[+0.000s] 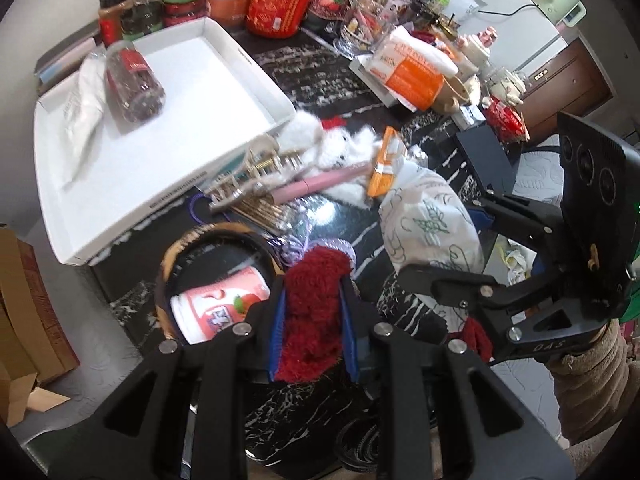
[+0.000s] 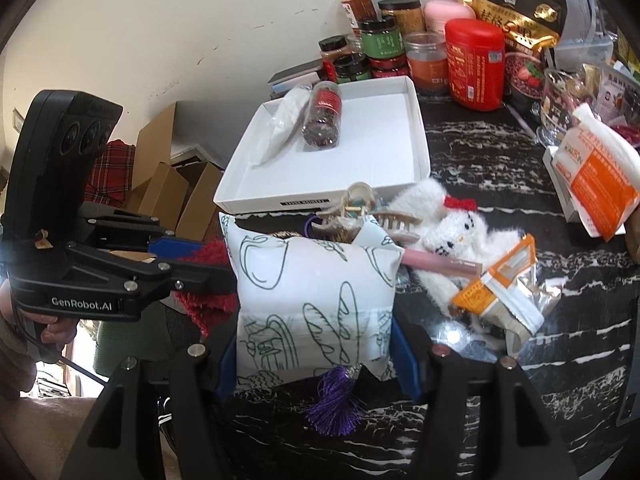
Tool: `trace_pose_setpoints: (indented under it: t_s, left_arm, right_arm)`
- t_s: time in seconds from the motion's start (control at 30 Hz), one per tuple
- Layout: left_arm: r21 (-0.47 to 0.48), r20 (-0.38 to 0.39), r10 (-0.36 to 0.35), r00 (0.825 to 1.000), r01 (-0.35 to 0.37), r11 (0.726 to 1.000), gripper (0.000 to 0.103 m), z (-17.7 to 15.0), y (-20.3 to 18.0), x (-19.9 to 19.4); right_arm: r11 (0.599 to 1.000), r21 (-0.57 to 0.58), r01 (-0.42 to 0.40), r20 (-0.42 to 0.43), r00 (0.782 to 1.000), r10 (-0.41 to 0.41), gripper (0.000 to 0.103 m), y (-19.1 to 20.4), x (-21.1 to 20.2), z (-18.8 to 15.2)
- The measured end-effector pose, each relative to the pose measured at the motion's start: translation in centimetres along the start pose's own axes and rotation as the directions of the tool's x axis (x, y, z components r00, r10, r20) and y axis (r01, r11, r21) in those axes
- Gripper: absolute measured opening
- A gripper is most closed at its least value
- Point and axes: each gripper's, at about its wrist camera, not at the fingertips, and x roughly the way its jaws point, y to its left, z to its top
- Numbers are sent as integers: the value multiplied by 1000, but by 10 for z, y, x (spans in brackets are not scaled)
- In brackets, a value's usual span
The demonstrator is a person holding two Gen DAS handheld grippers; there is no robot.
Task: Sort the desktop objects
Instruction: 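Lift and carry the pom-pom and white pouch over the tray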
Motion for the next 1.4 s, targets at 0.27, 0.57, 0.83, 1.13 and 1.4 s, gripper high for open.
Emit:
trace_pose_setpoints:
  t_s: [0.27,0.57,0.83,1.13,1.4]
  left_arm:
    - [-26,60,44,997,-43,999,22,14,15,-26]
    - [-82,112,60,992,-51,995,23,32,41,-43]
    - [-142,141,74,987,-54,988,23,53,70,-43]
    - [-184,166,86,982,-55,981,23,83,105,-25]
    - [-213,172,104,979,-66,975,23,111,131,2]
  right_arm:
    - [999,-46,-12,16,1000,13,64,16,-2,26]
    - [996,-86,-29,27,999,31,64,30,8,63]
    - [995,-98,-31,25,999,34,64,29,28,95]
    - [996,-92,-19,30,999,22,64,7,61,137]
    - [997,-75,-16,23,1000,18,64,-18,102,175]
